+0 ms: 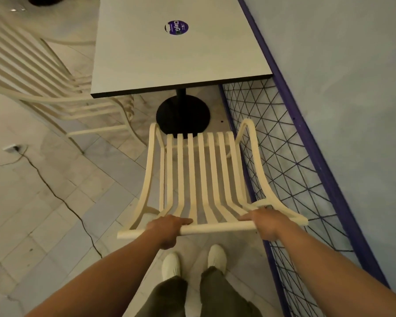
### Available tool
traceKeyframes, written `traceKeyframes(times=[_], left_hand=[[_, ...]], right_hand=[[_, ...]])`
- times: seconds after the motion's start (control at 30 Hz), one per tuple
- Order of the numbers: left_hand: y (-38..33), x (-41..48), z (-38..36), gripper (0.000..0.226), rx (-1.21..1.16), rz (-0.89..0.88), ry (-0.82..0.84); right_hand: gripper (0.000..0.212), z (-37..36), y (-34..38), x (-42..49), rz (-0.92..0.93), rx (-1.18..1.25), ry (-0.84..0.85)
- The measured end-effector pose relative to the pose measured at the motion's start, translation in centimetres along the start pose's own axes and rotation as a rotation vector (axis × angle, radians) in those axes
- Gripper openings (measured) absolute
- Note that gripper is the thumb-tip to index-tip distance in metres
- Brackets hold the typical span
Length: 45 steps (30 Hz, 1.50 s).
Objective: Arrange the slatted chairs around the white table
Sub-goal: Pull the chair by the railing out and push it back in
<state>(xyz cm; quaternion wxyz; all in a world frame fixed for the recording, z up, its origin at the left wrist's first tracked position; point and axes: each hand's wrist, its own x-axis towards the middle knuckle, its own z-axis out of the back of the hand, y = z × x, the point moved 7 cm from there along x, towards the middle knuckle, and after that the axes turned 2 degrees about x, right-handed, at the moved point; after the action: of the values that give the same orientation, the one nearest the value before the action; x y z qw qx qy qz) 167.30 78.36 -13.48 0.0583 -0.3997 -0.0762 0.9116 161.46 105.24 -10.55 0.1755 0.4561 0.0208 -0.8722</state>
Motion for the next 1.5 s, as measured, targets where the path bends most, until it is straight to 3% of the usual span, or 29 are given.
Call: traceKeyframes(times=[0.43, 0.77, 1.2, 1.5], left_hand=[[-2.0, 3.0, 2.5, 0.082, -0.052, 0.048, -0.019], [-2.6, 3.7, 4.0, 0.084, -0.068, 0.078, -0.025], [-2.6, 4.2, 4.4, 0.087, -0.042, 0.023, 0.0], [-2.1, 4.9, 5.1, 0.084, -0.081, 0.024, 0.002]], right_hand=[[0.088, 4.2, -3.4, 2.2, 0.061, -0.055, -0.039], [0.058, 5.2, -5.2, 3.1, 0.034, -0.081, -0.042], [0.057, 6.1, -5.7, 4.0, 0.023, -0.042, -0.068], [0.072, 7.3, -4.7, 4.2, 0.044, 0.082, 0.009]])
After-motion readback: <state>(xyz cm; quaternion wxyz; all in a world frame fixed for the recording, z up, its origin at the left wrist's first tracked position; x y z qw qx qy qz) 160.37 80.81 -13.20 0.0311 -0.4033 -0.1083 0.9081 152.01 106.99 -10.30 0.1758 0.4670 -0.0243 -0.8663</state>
